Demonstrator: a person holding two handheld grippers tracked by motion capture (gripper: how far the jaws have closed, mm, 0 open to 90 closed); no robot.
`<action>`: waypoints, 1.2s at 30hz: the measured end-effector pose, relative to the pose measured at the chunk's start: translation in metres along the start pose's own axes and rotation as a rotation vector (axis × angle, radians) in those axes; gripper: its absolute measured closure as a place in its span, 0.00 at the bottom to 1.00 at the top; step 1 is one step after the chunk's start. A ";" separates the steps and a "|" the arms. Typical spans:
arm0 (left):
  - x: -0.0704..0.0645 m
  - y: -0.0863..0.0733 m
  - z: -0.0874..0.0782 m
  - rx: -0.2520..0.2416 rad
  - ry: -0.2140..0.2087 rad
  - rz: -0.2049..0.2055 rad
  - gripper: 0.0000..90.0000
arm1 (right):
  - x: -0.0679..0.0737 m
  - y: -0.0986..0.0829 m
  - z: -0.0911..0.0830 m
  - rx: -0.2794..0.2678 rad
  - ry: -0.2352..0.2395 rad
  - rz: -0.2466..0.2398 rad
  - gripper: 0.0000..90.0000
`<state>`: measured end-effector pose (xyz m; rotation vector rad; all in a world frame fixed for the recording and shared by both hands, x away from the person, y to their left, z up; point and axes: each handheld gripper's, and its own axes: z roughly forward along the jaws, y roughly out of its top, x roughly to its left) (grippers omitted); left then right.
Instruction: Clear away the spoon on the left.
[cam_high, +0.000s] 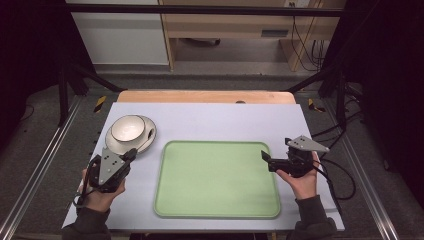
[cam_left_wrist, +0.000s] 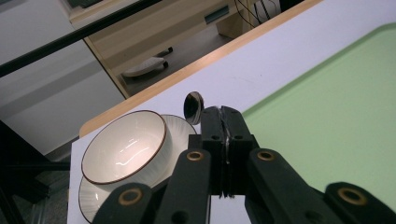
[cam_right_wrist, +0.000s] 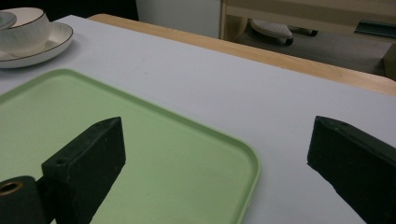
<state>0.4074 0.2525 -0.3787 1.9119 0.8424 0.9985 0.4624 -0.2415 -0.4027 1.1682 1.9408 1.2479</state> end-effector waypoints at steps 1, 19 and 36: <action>-0.001 0.000 0.000 0.001 0.000 0.004 0.99 | 0.000 0.000 0.000 0.000 0.000 0.001 0.05; -0.020 0.000 0.004 0.019 -0.049 0.050 0.99 | 0.000 0.000 -0.001 -0.002 -0.003 0.000 0.05; -0.038 0.002 0.005 0.043 -0.088 0.107 0.99 | 0.000 0.000 -0.001 -0.001 -0.003 0.000 0.05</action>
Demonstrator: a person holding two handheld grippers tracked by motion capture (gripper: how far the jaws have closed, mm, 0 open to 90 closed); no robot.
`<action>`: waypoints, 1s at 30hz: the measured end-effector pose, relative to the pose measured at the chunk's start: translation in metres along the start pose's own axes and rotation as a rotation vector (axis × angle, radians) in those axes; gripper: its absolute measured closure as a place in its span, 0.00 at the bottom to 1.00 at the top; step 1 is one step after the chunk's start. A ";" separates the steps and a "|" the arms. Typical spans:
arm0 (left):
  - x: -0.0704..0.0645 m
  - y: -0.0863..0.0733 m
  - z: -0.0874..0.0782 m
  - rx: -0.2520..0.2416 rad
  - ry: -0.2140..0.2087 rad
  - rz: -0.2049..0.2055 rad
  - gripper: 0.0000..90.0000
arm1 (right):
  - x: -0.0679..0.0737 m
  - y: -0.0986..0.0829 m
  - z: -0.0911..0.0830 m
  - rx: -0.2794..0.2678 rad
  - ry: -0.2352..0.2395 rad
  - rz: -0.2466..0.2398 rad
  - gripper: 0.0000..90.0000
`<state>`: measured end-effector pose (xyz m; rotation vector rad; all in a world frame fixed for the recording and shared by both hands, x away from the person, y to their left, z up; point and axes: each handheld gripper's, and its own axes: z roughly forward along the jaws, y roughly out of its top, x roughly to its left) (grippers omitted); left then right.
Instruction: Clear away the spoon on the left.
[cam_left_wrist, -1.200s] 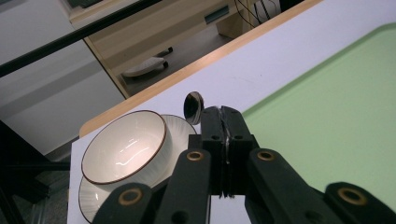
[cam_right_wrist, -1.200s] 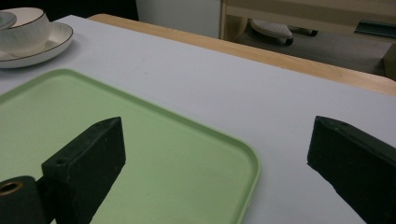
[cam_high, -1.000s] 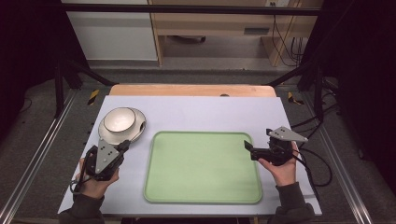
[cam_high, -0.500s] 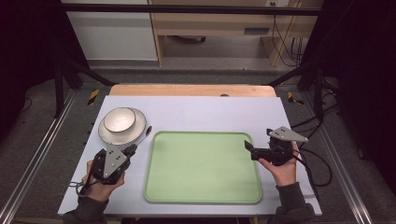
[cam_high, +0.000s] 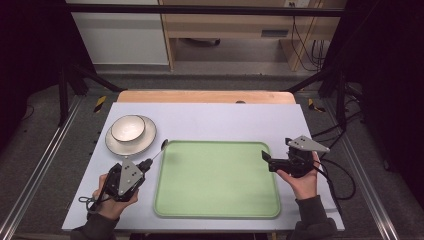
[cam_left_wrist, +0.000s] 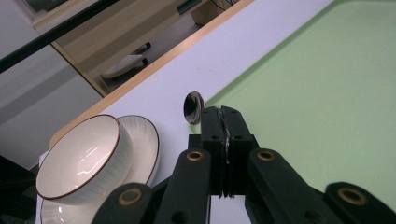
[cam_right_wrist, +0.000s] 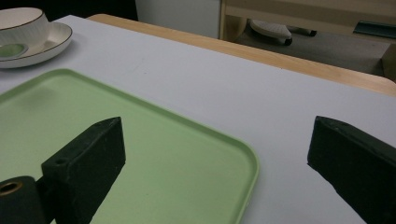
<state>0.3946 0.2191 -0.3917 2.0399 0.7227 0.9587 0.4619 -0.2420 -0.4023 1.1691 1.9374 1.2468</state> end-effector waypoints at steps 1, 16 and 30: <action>-0.002 0.000 0.000 0.002 -0.004 0.006 0.99 | 0.000 0.000 0.000 0.000 0.000 0.000 0.05; -0.019 0.001 0.010 0.053 -0.048 0.078 0.99 | 0.000 0.000 0.000 0.004 0.001 -0.001 0.05; -0.027 0.001 0.017 0.087 -0.053 0.125 0.99 | 0.001 0.000 0.001 0.009 0.003 0.003 0.05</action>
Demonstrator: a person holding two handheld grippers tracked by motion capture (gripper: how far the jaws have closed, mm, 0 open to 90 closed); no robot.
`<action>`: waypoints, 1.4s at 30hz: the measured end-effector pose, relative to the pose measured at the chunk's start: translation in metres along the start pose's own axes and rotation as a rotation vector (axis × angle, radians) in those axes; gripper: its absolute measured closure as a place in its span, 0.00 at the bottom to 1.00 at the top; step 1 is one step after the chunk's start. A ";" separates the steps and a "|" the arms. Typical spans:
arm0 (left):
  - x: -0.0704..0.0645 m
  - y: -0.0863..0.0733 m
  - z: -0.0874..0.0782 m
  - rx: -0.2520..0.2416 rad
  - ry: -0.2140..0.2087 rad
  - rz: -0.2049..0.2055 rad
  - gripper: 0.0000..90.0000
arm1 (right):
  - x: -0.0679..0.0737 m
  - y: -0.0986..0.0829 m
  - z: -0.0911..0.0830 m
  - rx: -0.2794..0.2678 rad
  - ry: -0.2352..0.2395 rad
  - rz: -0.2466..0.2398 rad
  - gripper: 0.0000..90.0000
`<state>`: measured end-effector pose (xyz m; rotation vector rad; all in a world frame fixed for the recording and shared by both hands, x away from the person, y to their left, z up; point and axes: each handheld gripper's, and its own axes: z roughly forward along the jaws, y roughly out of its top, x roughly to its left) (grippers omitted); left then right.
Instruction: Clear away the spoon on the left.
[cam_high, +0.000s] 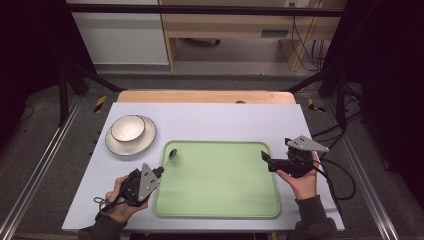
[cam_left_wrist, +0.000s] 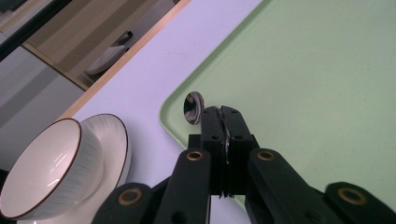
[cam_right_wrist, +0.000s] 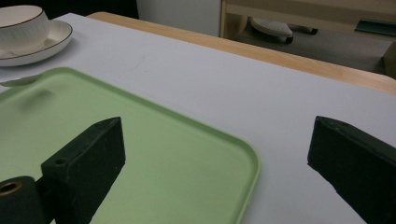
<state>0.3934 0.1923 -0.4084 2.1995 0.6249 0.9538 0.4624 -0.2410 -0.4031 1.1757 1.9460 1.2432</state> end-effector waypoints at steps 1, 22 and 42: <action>0.000 0.000 0.000 0.006 0.000 0.004 0.99 | 0.000 0.000 0.000 0.001 0.000 -0.003 0.05; -0.012 0.004 0.006 0.046 0.001 0.094 0.99 | 0.000 0.000 -0.001 0.001 0.001 -0.001 0.05; -0.023 0.007 0.012 0.082 -0.012 0.186 0.97 | 0.000 0.000 0.000 0.009 0.007 -0.006 0.05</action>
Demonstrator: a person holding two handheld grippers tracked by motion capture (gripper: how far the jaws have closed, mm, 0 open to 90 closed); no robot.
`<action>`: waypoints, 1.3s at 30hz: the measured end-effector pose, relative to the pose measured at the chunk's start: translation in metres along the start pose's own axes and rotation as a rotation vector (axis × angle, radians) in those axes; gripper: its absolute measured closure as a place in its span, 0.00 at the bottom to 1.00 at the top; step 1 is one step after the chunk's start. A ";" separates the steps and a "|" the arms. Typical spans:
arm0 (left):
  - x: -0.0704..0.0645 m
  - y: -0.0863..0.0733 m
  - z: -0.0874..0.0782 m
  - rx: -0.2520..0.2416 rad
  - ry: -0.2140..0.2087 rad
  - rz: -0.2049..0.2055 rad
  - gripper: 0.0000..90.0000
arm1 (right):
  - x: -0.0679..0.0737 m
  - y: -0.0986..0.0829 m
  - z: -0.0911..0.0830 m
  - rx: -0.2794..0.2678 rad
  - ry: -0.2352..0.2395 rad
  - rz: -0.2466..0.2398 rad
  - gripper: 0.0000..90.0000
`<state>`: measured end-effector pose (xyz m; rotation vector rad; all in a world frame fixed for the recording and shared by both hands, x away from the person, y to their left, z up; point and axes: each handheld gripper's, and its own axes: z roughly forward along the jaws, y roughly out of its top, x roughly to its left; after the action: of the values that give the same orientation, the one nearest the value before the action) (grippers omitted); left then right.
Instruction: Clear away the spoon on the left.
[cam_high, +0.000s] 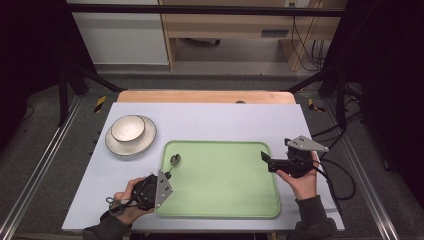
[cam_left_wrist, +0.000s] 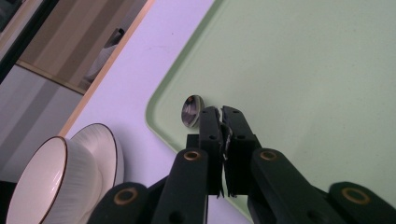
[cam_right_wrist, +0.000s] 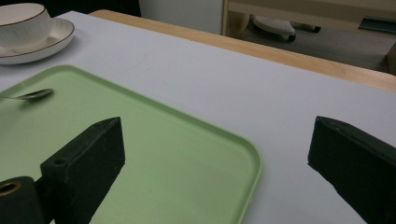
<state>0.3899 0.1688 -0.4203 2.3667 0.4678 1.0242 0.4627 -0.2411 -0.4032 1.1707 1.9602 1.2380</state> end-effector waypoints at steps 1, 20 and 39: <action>-0.001 0.000 0.000 0.001 0.001 0.010 0.97 | 0.000 0.000 0.000 0.000 0.000 0.001 0.05; -0.006 0.002 0.002 0.007 -0.019 0.062 0.90 | 0.000 0.000 -0.001 -0.002 0.003 0.003 0.05; -0.004 0.002 0.004 0.032 -0.035 0.061 0.72 | 0.000 0.000 -0.001 -0.001 0.004 0.001 0.05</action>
<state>0.3906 0.1643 -0.4234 2.4366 0.4045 1.0068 0.4621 -0.2412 -0.4025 1.1695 1.9616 1.2428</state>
